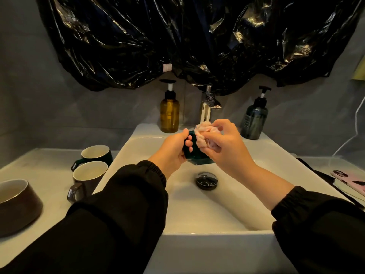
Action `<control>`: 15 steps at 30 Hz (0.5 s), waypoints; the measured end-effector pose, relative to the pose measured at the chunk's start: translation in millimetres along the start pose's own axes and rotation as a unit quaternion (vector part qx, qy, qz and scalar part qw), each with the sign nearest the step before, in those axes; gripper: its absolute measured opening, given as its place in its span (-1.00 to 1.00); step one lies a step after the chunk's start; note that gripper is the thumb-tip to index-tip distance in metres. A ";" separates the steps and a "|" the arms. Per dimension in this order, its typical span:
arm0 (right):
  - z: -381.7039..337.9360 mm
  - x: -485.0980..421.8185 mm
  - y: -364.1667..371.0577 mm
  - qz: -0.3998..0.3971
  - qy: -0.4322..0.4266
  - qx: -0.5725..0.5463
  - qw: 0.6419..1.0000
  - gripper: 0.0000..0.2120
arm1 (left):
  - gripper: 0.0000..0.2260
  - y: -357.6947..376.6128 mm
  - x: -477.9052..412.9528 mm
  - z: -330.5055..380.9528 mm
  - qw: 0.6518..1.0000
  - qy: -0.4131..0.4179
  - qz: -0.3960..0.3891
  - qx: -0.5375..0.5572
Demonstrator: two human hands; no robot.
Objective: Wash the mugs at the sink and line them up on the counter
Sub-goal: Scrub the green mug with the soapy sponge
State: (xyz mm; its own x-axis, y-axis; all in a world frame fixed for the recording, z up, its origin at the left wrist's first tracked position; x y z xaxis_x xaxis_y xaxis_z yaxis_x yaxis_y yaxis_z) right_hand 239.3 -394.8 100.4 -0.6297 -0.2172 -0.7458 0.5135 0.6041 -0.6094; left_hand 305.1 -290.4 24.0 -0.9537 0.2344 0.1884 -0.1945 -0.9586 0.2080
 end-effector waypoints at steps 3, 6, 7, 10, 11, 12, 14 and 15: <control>-16.6 2.1 6.9 -0.011 -0.081 0.033 0.996 -0.84 | -0.71 0.6 1.0 2.7 1.000 0.009 -0.003 -0.013; -26.3 -2.1 4.6 0.018 -0.105 0.072 0.992 -0.83 | -0.73 6.1 2.2 3.0 0.998 0.018 -0.014 -0.051; -27.5 -4.1 3.1 0.025 -0.101 0.076 0.992 -0.74 | -0.73 8.1 2.4 3.3 0.998 0.022 -0.016 -0.057; -33.7 -1.3 5.8 0.004 -0.141 0.087 0.986 -0.69 | -0.71 6.5 3.6 4.5 0.999 0.023 -0.005 -0.042; -36.8 2.6 8.5 -0.012 -0.164 0.091 0.982 -0.75 | -0.71 4.2 3.8 5.6 0.999 0.022 0.000 -0.029; -39.3 6.0 9.4 -0.021 -0.182 0.097 0.978 -0.81 | -0.70 2.2 3.9 6.6 1.000 0.021 0.003 -0.020; -40.8 6.5 2.0 -0.009 -0.184 0.095 0.978 -0.87 | -0.70 1.1 4.5 7.0 1.000 0.017 0.000 -0.018; -38.2 4.0 -5.5 0.017 -0.169 0.084 0.982 -0.88 | -0.70 2.6 4.7 6.3 1.000 0.014 -0.006 -0.018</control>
State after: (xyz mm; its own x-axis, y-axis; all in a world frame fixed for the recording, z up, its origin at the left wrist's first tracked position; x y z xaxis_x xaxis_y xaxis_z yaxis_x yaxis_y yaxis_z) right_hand 211.7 -369.7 111.1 -0.3949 -0.4584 -0.7962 0.6381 0.4866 -0.5967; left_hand 301.6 -290.8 31.4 -0.9571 0.2426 0.1582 -0.2147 -0.9609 0.1746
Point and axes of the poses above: each hand's wrist, its own x-axis away from the middle knuckle, its own y-axis out of the palm, z = x × y, the point moved 10 cm from there along -x, towards the middle knuckle, and after that the axes turned 11 degrees about -x, right-handed, at the moved point
